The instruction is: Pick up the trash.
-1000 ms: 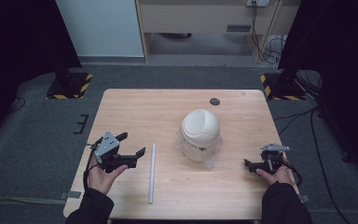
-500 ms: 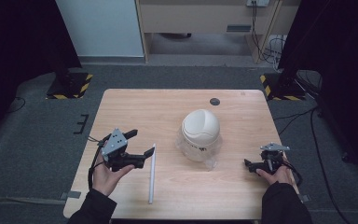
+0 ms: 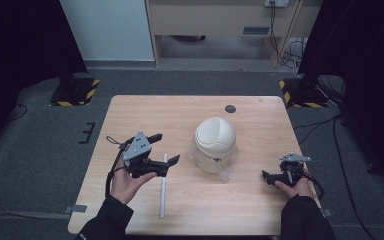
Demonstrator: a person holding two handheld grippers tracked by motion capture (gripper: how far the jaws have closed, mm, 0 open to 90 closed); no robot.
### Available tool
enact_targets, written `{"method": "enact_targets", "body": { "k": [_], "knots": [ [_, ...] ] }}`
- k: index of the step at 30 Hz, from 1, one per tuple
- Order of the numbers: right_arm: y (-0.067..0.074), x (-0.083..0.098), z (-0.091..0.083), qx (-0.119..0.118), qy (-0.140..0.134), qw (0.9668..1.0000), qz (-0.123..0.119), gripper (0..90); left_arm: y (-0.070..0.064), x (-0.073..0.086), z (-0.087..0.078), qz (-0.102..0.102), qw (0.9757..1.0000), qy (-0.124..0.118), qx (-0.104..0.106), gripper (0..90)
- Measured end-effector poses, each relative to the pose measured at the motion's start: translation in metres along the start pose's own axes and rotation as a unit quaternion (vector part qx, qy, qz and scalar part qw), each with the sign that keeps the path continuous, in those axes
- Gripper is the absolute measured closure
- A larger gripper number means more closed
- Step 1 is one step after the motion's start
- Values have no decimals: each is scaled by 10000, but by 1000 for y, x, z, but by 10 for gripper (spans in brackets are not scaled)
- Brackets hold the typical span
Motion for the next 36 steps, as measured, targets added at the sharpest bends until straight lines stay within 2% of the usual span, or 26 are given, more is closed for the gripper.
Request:
{"method": "enact_targets", "body": {
  "k": [11,18,27,36],
  "knots": [
    [0,0,0,-1,0,10000,-3,7,-14,-14,31,143,9996,26,226,96],
    [0,0,0,-7,-2,10000,-11,7,-21,-15,45,132,9994,77,321,98],
    [0,0,0,-14,-1,10000,-23,7,-35,-11,71,163,9983,198,515,103],
    [-1,0,0,-21,5,10000,-40,7,-43,-13,86,164,9977,243,604,105]
  ]
}}
Point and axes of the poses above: each handheld gripper's, and its own axes: z roughly forward along the jaws, x roughly out of its underside, y roughly to its left, the point moved 1 cm from there along z, roughly forward along the jaws, and after that the axes turned 10 degrees about -x, right-handed, at the moved point
